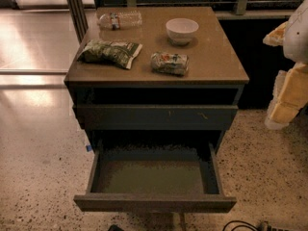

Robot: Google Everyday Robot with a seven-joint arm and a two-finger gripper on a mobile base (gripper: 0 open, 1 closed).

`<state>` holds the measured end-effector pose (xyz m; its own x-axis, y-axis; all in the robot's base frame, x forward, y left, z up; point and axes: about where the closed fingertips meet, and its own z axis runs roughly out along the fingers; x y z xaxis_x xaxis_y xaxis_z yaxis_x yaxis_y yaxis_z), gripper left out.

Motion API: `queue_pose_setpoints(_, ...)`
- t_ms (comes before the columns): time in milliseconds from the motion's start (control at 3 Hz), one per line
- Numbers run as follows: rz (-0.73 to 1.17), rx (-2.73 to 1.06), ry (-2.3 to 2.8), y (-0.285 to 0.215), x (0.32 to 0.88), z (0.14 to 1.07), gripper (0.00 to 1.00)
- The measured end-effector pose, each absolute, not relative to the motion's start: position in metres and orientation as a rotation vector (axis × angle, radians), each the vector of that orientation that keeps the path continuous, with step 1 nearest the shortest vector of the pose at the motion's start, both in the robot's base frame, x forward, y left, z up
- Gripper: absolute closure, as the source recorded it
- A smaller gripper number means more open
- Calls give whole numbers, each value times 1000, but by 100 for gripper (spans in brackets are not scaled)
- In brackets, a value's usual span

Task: Close middle drawer

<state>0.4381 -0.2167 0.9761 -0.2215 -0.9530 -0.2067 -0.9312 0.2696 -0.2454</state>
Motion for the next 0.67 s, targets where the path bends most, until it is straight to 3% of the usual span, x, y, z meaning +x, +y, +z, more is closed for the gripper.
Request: queue_pose_setpoints(667,-152,-1666,2216,-209,446,987,0)
